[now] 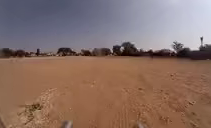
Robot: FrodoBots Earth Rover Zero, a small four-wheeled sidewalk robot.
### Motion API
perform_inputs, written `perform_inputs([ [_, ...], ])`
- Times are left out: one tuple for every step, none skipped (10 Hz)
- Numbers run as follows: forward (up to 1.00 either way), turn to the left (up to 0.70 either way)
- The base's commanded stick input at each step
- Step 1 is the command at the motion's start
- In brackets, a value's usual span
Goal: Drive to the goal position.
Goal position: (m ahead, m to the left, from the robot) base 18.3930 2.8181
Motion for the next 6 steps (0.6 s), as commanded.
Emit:
perform_inputs([
  [0.70,0.00],
  [0.70,0.00],
  [0.70,0.00],
  [0.70,0.00],
  [0.70,0.00],
  [0.70,0.00],
])
